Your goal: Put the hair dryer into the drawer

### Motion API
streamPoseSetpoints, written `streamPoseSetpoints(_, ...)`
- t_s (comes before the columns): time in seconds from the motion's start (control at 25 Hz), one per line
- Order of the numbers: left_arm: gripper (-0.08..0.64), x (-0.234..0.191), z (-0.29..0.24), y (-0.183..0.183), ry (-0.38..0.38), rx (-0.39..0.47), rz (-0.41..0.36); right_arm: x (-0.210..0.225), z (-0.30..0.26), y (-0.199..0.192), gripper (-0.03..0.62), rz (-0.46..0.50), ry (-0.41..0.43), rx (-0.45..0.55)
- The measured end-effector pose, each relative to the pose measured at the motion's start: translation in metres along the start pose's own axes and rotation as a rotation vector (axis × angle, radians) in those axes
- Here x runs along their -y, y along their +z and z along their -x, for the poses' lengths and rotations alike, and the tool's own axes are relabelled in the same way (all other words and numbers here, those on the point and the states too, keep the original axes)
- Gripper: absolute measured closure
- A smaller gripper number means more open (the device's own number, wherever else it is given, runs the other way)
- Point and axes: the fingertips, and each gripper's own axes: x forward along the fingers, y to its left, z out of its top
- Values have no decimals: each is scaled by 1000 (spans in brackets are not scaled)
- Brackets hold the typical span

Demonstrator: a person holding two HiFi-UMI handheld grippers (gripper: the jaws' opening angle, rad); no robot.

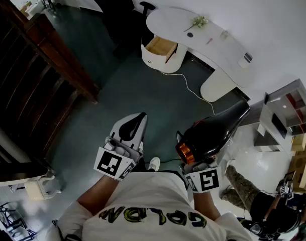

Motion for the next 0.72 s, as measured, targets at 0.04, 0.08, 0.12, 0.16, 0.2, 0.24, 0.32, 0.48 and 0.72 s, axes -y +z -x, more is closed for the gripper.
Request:
streamPoseSetpoints(0.04, 548, -4, -1, 1, -2, -2, 0, 0, -6, 1, 356, 4, 0, 1)
streamPoseSetpoints(0.08, 548, -9, -3, 1, -5, -3, 0, -1, -12, 2, 356, 8, -1, 2)
streamPoseSetpoints(0.12, 548, -15, -5, 2, -8, -5, -1, -1, -18, 3, 356, 11, -2, 1)
streamPoseSetpoints(0.16, 548, -21, -7, 3, -13, -6, -1, -2, -25, 4, 356, 12, -4, 0)
streamPoseSetpoints(0.2, 548, -28, -9, 4, -17, -7, -1, -3, -33, 4, 356, 11, -5, -1)
streamPoseSetpoints(0.24, 548, -36, -11, 6, -22, -6, 1, -4, -42, 5, 356, 5, -6, 0)
streamPoseSetpoints(0.32, 548, -54, -15, 9, -32, -2, 7, -6, -61, 7, 353, -16, -10, 3)
streamPoseSetpoints(0.48, 548, -93, -24, 12, -53, -2, 20, -8, -101, 9, 351, -12, -42, 5)
streamPoseSetpoints(0.72, 548, -143, -30, 12, -75, -18, 11, -18, -147, 8, 351, 7, -68, -3)
